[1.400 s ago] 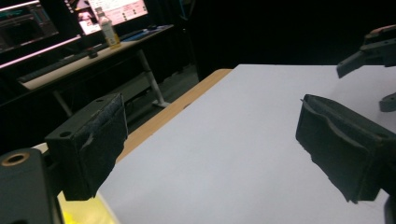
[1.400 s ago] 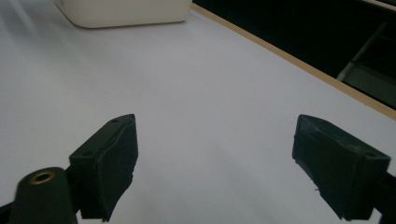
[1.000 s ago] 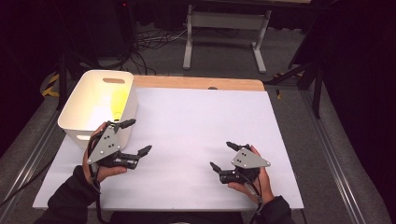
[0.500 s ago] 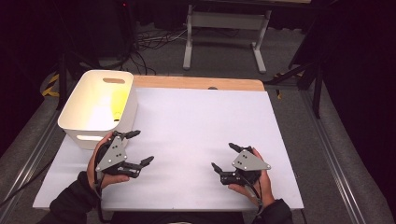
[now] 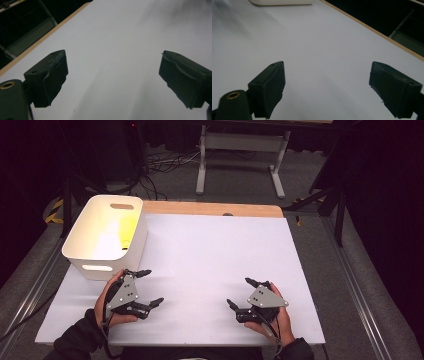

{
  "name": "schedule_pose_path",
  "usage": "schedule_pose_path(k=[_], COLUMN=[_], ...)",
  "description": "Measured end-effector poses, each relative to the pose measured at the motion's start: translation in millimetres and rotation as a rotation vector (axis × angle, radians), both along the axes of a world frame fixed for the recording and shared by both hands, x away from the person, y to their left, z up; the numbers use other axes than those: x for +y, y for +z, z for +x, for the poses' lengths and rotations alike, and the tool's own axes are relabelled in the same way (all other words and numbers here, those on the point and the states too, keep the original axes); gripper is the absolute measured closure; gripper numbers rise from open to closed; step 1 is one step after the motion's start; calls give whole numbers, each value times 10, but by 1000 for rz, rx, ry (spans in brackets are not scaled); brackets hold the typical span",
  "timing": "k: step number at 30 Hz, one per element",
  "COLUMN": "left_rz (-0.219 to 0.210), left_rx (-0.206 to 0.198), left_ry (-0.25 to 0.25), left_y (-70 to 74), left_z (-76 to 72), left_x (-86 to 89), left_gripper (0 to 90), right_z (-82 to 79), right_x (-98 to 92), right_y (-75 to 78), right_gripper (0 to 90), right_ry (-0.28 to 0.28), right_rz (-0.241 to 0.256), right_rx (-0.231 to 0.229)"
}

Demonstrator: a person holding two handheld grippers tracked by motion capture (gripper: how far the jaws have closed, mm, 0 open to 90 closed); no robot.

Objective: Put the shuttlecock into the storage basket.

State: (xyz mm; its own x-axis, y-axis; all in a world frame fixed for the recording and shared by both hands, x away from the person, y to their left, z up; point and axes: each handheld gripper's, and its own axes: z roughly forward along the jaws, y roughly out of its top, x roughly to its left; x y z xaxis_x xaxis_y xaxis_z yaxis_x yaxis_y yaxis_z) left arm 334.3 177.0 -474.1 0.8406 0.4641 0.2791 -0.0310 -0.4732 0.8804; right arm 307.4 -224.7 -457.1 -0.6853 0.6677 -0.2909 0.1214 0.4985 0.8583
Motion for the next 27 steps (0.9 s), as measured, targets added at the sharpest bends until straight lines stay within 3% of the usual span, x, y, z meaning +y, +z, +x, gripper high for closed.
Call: schedule_pose_path(k=[9,16,27], left_rz=[4,-34,-20], left_rx=[46,108,117], left_ry=[56,107,96], left_y=[-175,-223,-229], left_z=[-79,-126,-103], left_x=[145,360,371], left_gripper=[58,51,44], right_z=[-42,-34,-46], right_x=[33,53,5], right_y=[-43,-101,-87], right_gripper=[141,145,144], right_ry=[2,19,23], right_rz=[-9,-22,-3], right_rx=[6,23,10])
